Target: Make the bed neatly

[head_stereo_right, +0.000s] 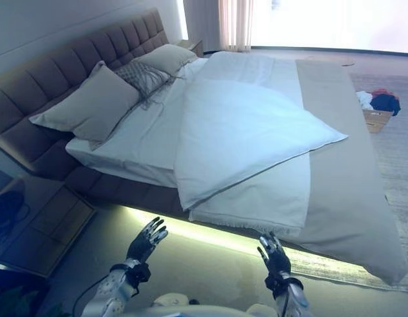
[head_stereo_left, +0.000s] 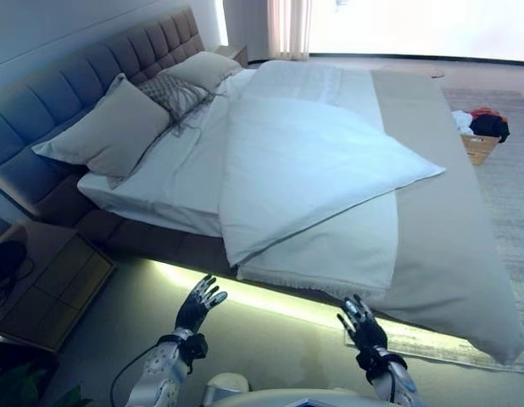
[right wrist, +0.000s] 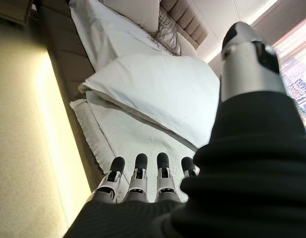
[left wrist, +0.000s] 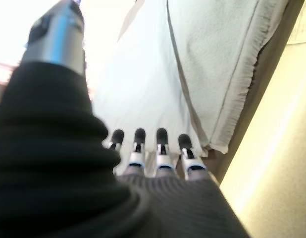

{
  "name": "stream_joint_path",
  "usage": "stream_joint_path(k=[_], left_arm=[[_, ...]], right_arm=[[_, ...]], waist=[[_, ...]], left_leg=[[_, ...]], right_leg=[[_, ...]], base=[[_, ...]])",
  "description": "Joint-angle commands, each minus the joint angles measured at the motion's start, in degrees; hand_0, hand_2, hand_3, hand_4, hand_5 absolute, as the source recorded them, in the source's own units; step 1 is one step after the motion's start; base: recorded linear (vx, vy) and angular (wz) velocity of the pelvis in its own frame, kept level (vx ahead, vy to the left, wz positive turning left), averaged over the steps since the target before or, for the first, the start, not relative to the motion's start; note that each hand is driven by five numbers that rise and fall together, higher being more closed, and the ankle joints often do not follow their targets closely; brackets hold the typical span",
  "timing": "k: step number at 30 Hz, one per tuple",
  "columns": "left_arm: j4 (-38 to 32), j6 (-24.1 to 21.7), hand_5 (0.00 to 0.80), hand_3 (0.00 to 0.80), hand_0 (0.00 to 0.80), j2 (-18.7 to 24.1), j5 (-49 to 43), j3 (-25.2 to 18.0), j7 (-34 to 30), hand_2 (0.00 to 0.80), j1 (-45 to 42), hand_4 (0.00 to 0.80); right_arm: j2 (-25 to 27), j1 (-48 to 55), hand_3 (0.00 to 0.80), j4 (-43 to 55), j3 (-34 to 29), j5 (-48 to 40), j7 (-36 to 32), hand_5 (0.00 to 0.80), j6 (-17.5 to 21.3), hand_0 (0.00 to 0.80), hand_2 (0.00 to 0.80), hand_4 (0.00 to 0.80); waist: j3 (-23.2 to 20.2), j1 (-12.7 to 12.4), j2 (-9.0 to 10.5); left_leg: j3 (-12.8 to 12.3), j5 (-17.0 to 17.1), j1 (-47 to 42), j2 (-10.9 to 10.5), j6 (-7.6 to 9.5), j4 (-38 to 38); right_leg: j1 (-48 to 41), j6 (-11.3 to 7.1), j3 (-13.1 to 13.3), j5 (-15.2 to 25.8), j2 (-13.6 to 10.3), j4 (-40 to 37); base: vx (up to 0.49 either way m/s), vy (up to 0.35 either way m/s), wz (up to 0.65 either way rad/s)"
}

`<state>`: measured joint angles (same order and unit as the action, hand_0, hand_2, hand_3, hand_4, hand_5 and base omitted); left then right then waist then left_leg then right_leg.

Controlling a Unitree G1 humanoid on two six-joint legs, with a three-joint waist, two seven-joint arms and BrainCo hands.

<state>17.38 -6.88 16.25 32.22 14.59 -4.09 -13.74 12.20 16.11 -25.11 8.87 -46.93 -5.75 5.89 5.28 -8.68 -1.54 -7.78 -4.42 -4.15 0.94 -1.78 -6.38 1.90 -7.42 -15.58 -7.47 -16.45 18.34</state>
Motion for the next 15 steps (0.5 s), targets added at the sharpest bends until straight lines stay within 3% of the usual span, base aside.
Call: stream_joint_path(k=[1,4,8,10,12,15], left_arm=[[-0.6,-2.5,0.0,0.0,0.0,1.0,0.3,-1.3,0.3,0.0,4.7,0.0],[0.1,-3.8,0.0,0.0,0.0,0.2,-0.4,-0.9,-0.2,0.0,4.7,0.0],[-0.7,-3.1,0.0,0.0,0.0,0.0,-0.1,-1.3,1.3,0.0,4.1,0.0],[0.1,-3.1,0.0,0.0,0.0,0.5,-0.6,-1.3,0.8,0.0,4.7,0.0],[0.9,-3.5,0.0,0.0,0.0,1.3,-1.4,-0.5,-0.1,0.0,5.6,0.0],[1.2,-3.5,0.0,0.0,0.0,2.4,-1.4,0.3,-0.2,0.0,7.2,0.0]], right_arm=[[-0.4,-3.8,0.0,2.5,0.1,-0.9,1.4,0.0,4.0,0.0,0.0,0.0],[-1.0,-4.0,0.0,1.9,-0.7,-1.8,1.0,0.0,3.4,0.0,0.0,0.0],[-1.8,-4.6,0.0,1.1,-0.8,-1.9,0.2,0.0,4.1,0.0,0.0,0.0],[-2.5,-4.8,0.0,1.4,-0.7,-2.5,0.4,0.0,5.4,0.0,0.0,0.0],[-2.9,-4.8,0.0,1.9,-0.5,-3.1,1.0,0.0,7.3,0.0,0.0,0.0],[-2.5,-3.7,0.0,3.4,-0.9,-4.0,1.9,0.0,7.8,0.0,0.0,0.0]], waist=[[2.0,0.7,4.01],[2.5,0.9,4.47],[2.8,0.4,4.61],[2.8,0.5,4.03],[2.8,1.0,2.51],[3.6,2.1,0.57]], left_leg=[[0.6,1.0,1.3,-1.9,1.24,-4.2],[0.4,0.3,0.0,-2.5,1.77,-3.2],[0.3,-1.0,0.0,-3.3,3.08,-3.9],[0.4,-0.9,0.5,-3.7,4.1,-4.1],[1.3,-1.0,0.8,-4.8,6.48,-3.4],[1.8,-1.6,0.7,-6.4,9.12,-3.5]], right_leg=[[-8.2,0.23,-2.7,12.4,4.0,-17.2],[-7.9,-0.66,-1.6,13.3,3.7,-17.8],[-6.3,-2.15,-0.6,13.3,1.4,-14.9],[-4.2,-2.19,0.5,13.2,-0.5,-8.2],[2.5,-2.11,4.0,16.6,-3.1,7.7],[12.5,-1.43,8.7,19.2,-4.0,25.4]], base=[[-0.008,0.076,0.07],[-0.005,0.077,0.07],[-0.007,0.096,0.0],[-0.008,0.192,0.01],[-0.01,0.314,0.12],[0.002,0.274,0.2]])
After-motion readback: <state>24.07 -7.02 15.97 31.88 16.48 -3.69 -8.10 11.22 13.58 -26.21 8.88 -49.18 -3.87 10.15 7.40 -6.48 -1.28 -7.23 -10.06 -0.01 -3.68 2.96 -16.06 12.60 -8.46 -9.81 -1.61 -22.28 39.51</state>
